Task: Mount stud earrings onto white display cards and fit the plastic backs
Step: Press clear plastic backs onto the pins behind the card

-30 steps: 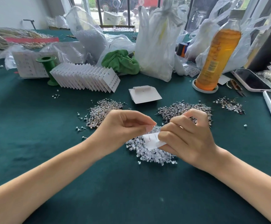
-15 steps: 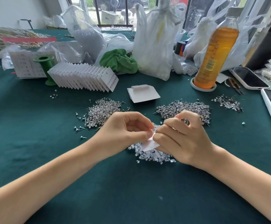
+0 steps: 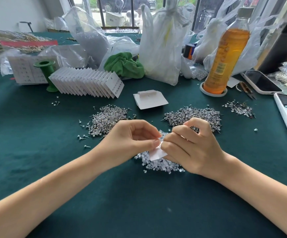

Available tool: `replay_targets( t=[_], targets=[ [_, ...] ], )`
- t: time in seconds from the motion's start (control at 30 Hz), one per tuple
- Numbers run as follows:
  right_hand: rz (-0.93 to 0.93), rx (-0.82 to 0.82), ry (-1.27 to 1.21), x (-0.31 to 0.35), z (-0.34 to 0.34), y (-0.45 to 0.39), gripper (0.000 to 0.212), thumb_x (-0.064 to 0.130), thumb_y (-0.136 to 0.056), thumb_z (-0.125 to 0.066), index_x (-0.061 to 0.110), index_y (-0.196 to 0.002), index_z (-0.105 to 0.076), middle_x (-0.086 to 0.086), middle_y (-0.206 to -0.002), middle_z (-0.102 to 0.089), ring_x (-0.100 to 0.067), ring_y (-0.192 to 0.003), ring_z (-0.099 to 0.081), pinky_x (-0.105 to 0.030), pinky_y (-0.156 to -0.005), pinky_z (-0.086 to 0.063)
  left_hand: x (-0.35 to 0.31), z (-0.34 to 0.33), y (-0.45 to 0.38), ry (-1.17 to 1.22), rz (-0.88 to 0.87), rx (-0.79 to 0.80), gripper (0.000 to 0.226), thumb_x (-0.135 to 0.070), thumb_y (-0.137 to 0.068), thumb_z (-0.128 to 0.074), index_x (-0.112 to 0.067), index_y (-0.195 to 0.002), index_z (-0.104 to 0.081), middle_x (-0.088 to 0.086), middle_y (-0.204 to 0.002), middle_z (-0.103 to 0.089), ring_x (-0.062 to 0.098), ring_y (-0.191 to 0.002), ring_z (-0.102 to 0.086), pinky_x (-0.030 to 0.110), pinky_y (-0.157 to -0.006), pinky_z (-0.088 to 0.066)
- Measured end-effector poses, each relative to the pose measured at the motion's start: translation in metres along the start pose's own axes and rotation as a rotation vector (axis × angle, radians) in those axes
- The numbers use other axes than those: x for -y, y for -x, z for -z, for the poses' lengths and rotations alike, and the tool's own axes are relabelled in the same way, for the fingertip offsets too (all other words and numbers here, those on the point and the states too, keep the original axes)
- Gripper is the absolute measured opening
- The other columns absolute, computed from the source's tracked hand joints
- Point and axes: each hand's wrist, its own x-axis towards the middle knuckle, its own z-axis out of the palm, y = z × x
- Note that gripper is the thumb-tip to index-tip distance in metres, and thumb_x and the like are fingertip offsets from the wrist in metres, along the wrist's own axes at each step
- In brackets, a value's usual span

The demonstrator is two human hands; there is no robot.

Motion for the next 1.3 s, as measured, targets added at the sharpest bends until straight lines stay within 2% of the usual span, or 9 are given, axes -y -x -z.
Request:
replay_targets(
  t=[0.47, 0.87, 1.0, 1.1, 1.2, 1.3],
  targets=[
    [-0.029, 0.003, 0.002, -0.0005, 0.0009, 0.0006, 0.023, 0.023, -0.078, -0.074, 0.018, -0.058, -0.066, 0.005, -0.062, -0.062, -0.018, -0.056, -0.061, -0.031, -0.073, -0.035, 0.0022, -0.0009, 0.0, 0.005, -0.014, -0.025, 0.013, 0.0, -0.075, -0.074, -0.006, -0.086, -0.07, 0.008, -0.08, -0.073, 0.01, -0.071, -0.067, 0.017, -0.068, -0.053],
    [-0.001, 0.011, 0.022, 0.0002, 0.0009, 0.0014, 0.02, 0.02, -0.067, -0.082, 0.018, -0.057, -0.065, 0.004, -0.061, -0.061, -0.017, -0.056, -0.061, -0.031, -0.075, -0.035, 0.0034, 0.001, -0.001, -0.063, -0.061, 0.036, 0.014, 0.002, -0.075, -0.074, -0.005, -0.087, -0.071, 0.006, -0.082, -0.073, 0.01, -0.073, -0.066, 0.018, -0.07, -0.053],
    [-0.009, 0.01, 0.032, 0.0, 0.0011, 0.0007, 0.021, 0.019, -0.066, -0.083, 0.018, -0.056, -0.064, 0.004, -0.06, -0.061, -0.018, -0.056, -0.061, -0.032, -0.075, -0.035, 0.0037, 0.0007, -0.0014, -0.053, -0.075, 0.049, 0.014, 0.004, -0.075, -0.073, -0.005, -0.086, -0.07, 0.001, -0.078, -0.072, 0.008, -0.07, -0.065, 0.016, -0.068, -0.051],
    [-0.027, 0.002, 0.03, -0.0002, 0.0017, -0.0009, 0.023, 0.025, -0.073, -0.079, 0.018, -0.057, -0.065, 0.005, -0.061, -0.061, -0.018, -0.057, -0.062, -0.032, -0.075, -0.035, 0.0039, 0.0007, -0.0014, -0.05, -0.105, 0.039, 0.016, 0.005, -0.076, -0.072, -0.007, -0.086, -0.07, -0.003, -0.076, -0.071, 0.007, -0.068, -0.064, 0.017, -0.067, -0.05],
    [-0.059, -0.006, -0.003, -0.0023, 0.0027, -0.0035, 0.028, 0.037, -0.085, -0.071, 0.017, -0.065, -0.066, 0.005, -0.066, -0.065, -0.018, -0.061, -0.064, -0.034, -0.076, -0.037, 0.0041, 0.0023, -0.0024, -0.057, -0.139, 0.02, 0.016, 0.005, -0.078, -0.07, -0.007, -0.089, -0.069, -0.002, -0.077, -0.07, 0.009, -0.07, -0.064, 0.018, -0.069, -0.051],
    [-0.044, 0.005, -0.009, -0.0027, 0.0019, -0.0018, 0.023, 0.032, -0.086, -0.071, 0.016, -0.085, -0.054, 0.005, -0.073, -0.068, -0.019, -0.068, -0.066, -0.037, -0.082, -0.038, 0.005, 0.0048, -0.0037, -0.056, -0.145, 0.012, 0.016, 0.005, -0.08, -0.068, -0.005, -0.092, -0.068, 0.0, -0.077, -0.07, 0.01, -0.071, -0.064, 0.019, -0.07, -0.051]
  ],
)
